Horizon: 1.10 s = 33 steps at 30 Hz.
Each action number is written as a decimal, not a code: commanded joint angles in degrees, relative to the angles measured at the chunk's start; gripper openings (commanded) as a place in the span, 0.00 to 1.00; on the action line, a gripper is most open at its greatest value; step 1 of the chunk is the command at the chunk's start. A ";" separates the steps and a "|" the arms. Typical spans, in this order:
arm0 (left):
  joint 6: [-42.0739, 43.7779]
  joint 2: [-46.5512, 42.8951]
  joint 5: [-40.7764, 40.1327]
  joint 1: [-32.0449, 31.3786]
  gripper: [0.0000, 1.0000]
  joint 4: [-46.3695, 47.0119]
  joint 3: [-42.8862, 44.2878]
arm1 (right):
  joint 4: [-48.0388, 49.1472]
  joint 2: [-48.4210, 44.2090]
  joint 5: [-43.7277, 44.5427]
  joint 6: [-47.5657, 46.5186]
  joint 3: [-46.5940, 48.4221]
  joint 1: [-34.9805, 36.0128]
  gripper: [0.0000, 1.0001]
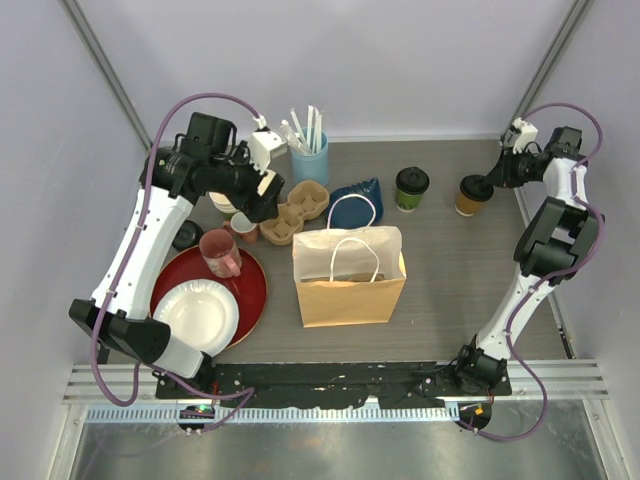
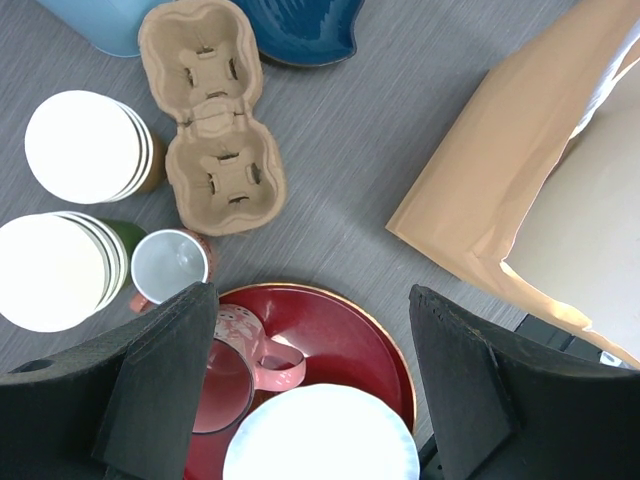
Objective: Pack the takeout coffee
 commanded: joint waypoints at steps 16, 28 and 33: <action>1.13 -2.59 2.24 0.34 0.81 -0.02 0.61 | 7.82 -12.27 9.38 3.98 -11.11 3.76 0.02; -0.98 -2.32 6.89 0.34 0.78 -0.28 1.22 | 2.83 -24.57 19.05 9.34 -7.17 10.96 0.01; -1.42 -2.32 12.43 0.17 0.78 -0.11 1.05 | -1.57 -32.83 21.43 12.50 -3.21 15.44 0.01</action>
